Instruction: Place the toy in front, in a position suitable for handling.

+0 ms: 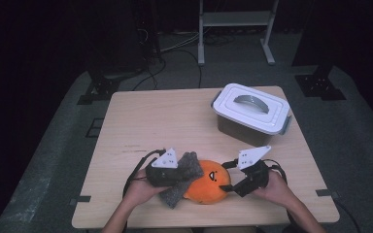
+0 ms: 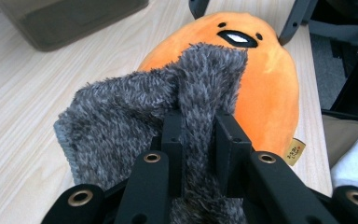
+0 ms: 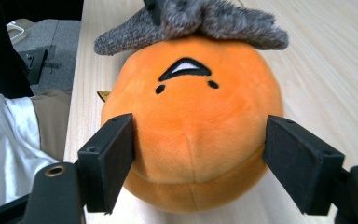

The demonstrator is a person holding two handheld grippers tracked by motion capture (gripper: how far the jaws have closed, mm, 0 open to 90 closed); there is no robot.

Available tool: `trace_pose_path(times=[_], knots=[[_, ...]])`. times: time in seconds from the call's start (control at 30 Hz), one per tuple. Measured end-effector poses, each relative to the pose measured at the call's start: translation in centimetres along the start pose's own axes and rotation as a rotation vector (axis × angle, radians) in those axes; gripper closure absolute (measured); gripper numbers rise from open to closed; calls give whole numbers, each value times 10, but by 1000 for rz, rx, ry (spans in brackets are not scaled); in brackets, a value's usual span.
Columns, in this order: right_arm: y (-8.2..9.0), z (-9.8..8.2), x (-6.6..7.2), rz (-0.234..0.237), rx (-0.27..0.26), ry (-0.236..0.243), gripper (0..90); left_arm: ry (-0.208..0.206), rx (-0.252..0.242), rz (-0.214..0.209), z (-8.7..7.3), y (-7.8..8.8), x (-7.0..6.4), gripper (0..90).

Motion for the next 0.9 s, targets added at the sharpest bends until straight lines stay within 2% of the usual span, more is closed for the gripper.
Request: trace_pose_path(times=[0.07,0.17,0.23,0.3,0.33,0.37,0.43,0.63,0.73,0.9], knots=[[-6,0,2,-25,-1,5,278,-8,9,10,2,0,0,759],[-9,4,3,-54,2,-18,322,-8,-25,-6,7,4,-2,760],[-11,7,3,-56,-18,-39,331,-16,-54,-24,13,6,-5,759],[-17,12,4,-62,-15,-45,334,-31,-50,-21,16,6,-7,759],[-19,14,5,-68,-10,-38,338,-70,-19,0,17,4,-10,758],[-21,15,5,-74,1,-27,343,-76,-17,5,16,4,-10,758],[-21,14,3,-73,4,-30,354,-64,-15,3,12,4,-7,758],[-15,1,-6,-50,10,-74,362,-64,42,10,-6,9,1,753],[-15,-1,-8,-39,6,-76,362,-64,64,4,-12,12,4,750],[-15,1,-9,-37,4,-91,361,-63,51,-10,-9,10,1,748]])
Point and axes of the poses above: each handheld gripper's, and its own axes: y roughly backward along the jaws, z roughly out of its top, x roughly to its left, the point moved 4 cm from there along -y, roughly forward along the jaws, and after that the axes turned 1 degree about x, right-handed, at the moved point
